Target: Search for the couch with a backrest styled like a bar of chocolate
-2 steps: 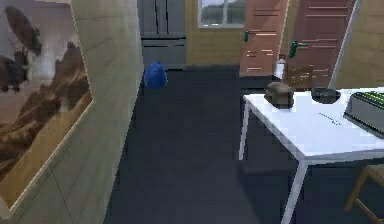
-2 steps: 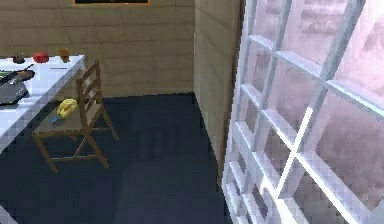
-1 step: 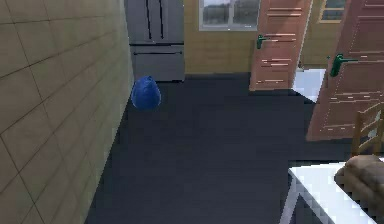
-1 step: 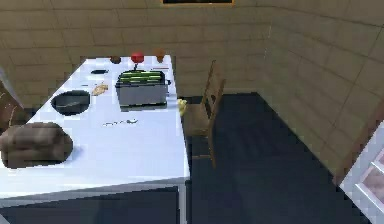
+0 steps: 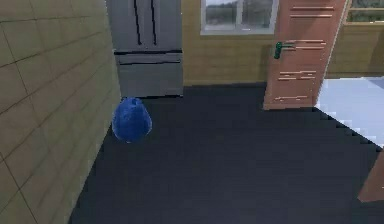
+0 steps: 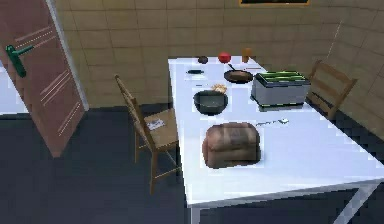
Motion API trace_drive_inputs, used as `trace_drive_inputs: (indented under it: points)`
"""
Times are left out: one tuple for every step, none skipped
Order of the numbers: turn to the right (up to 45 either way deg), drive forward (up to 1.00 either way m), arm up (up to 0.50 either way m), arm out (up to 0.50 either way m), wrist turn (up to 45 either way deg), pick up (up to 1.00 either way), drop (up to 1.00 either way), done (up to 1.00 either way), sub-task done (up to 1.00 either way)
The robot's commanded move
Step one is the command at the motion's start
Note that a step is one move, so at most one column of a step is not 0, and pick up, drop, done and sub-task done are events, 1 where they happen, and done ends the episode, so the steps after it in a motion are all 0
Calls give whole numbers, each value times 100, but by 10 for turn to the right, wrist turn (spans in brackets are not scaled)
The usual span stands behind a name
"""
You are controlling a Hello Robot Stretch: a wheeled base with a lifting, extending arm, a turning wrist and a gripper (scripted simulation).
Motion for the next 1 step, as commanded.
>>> trace_drive_inputs:
  points:
    - [330,0,0,0,0,0,0,0,0]
